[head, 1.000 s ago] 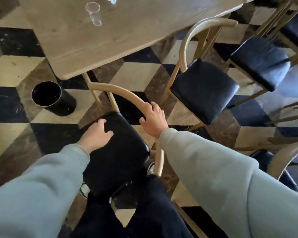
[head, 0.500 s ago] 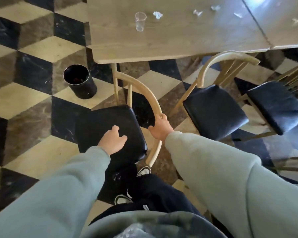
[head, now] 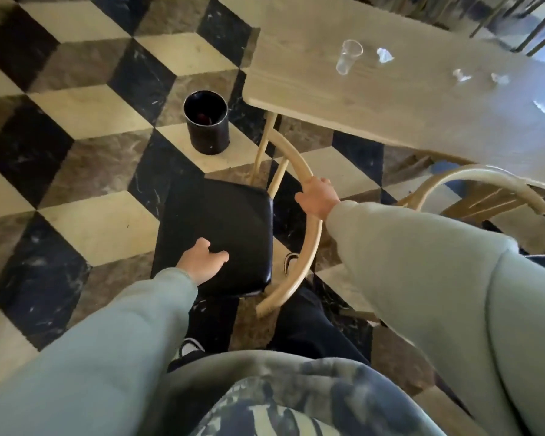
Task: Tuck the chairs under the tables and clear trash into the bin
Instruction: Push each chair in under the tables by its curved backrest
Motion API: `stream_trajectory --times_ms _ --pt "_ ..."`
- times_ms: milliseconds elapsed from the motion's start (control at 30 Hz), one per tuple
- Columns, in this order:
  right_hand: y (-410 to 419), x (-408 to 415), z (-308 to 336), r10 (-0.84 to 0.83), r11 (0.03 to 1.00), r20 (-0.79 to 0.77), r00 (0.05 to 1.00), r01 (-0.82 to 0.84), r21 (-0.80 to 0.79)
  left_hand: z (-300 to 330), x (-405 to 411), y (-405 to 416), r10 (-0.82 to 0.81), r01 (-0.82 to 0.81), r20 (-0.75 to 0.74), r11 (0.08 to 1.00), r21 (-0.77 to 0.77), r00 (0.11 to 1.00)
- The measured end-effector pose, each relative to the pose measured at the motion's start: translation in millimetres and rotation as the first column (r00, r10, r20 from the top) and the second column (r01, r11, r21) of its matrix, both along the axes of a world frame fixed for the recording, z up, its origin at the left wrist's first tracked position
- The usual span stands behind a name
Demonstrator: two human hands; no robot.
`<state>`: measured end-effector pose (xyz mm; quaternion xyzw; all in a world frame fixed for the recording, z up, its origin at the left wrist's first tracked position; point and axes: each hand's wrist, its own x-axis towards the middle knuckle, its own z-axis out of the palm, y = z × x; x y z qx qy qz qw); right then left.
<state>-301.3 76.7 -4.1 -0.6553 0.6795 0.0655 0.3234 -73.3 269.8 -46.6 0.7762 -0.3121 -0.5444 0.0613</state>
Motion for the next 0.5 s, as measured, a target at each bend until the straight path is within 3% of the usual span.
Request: stream_trajectory --times_ms 267,500 --pt "-131.3 2.9 -50.2 0.09 0.991 0.134 0.987 -0.102 0.091 -19.7 -70.2 -54.2 0.36 -0.365 0.056 0.919 0.148 0.931" --pt "-187.8 28.5 -70.3 0.032 0.96 0.163 0.986 -0.076 0.269 -30.1 -135.7 -24.8 0.565 -0.602 0.21 0.736 0.31 0.798"
